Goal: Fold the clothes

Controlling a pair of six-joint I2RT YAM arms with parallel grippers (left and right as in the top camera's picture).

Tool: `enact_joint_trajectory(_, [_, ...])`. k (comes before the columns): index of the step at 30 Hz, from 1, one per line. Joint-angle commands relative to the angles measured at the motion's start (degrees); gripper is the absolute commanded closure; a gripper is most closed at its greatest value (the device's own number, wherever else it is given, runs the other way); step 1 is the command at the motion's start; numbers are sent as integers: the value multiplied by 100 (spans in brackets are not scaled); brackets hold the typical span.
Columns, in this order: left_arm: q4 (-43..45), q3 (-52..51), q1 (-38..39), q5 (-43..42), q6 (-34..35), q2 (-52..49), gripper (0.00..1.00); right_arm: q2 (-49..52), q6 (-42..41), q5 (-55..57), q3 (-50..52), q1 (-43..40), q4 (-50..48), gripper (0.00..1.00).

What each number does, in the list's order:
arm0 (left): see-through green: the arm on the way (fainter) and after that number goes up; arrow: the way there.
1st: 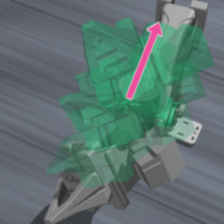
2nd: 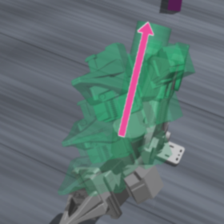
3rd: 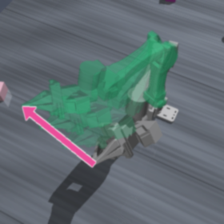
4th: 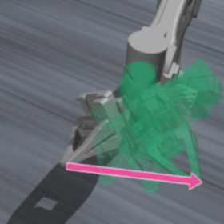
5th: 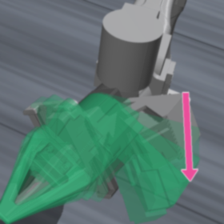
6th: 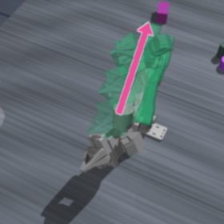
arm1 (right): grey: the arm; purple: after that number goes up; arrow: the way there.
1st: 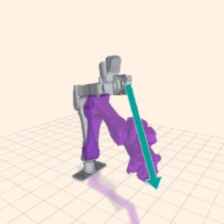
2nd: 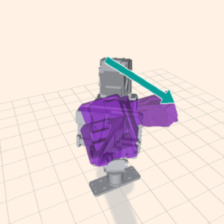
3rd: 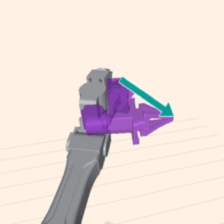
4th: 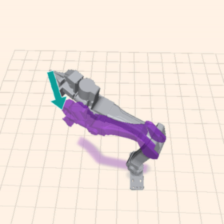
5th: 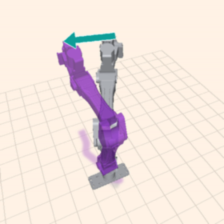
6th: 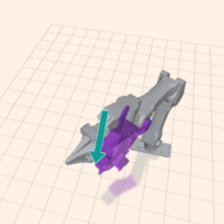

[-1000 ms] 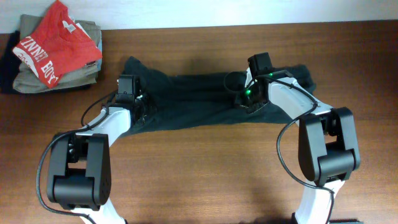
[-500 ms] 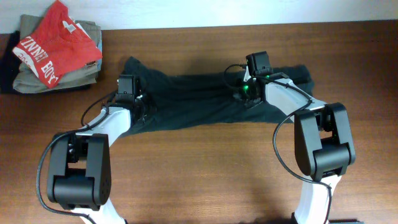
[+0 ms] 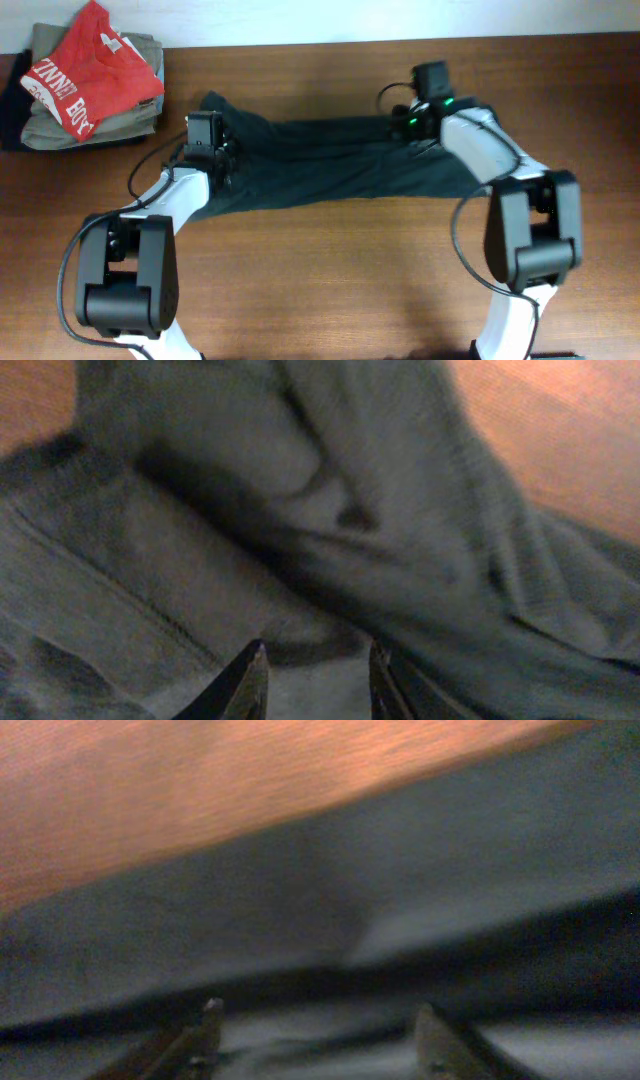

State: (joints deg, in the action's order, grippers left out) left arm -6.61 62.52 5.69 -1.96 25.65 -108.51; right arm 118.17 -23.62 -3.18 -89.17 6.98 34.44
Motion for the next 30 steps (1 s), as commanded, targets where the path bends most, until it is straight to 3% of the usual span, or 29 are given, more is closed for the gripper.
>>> enact_joint_trajectory(1, [-846,533,-24,44,-345,721,67,-577,444,173,-876,-717,1025,13])
enact_joint_trajectory(4, [-1239,546,-24,44,-345,791,67,-542,697,164,-914,-1123,1552,8])
enact_joint_trajectory(6, [-1440,503,-24,44,-345,664,68,-404,990,-120,-739,-1349,1707,14])
enact_joint_trajectory(10, [-1624,503,-24,24,-343,129,97,-140,1119,-525,-225,-1447,1624,63])
enact_joint_trajectory(15, [-1641,503,-46,28,-319,-468,99,-4,1091,-774,446,-1440,1150,85])
enact_joint_trajectory(19, [-1816,503,-140,411,-175,-483,99,-2,796,-573,901,-1456,872,86])
enact_joint_trajectory(23, [-2234,503,-339,1016,221,-485,99,-2,345,-310,1447,-1458,481,94])
enact_joint_trajectory(26, [-2699,503,-603,1019,382,-485,99,-2,-63,125,1550,-1458,588,96])
enact_joint_trajectory(30, [-3451,503,-817,1130,1097,-452,99,-116,-660,485,1545,-1456,1001,96])
